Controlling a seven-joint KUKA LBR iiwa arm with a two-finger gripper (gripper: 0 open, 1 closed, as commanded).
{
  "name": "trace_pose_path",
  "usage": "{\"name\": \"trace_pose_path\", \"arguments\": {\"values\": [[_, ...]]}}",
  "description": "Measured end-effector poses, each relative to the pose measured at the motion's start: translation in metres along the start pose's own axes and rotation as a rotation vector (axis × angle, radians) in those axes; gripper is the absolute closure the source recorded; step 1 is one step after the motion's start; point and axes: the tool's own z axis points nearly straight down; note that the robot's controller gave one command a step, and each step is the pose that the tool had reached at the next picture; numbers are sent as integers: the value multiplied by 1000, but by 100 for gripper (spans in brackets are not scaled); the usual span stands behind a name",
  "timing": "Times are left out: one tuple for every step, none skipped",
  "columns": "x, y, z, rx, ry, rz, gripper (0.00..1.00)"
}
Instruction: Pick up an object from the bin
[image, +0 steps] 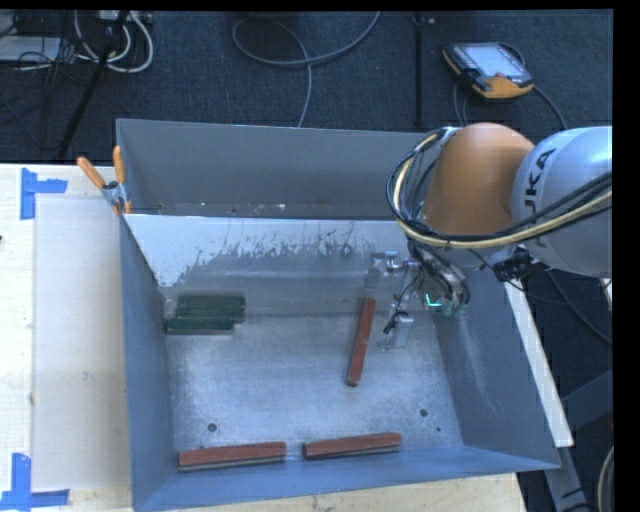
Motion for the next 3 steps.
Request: {"name": "trace_pose_path", "arguments": {"values": [[-2, 0, -5, 0, -7, -1, 0], [-8, 17, 51, 1, -14, -20, 0], [7, 24, 78, 1, -5, -72, 0]]}}
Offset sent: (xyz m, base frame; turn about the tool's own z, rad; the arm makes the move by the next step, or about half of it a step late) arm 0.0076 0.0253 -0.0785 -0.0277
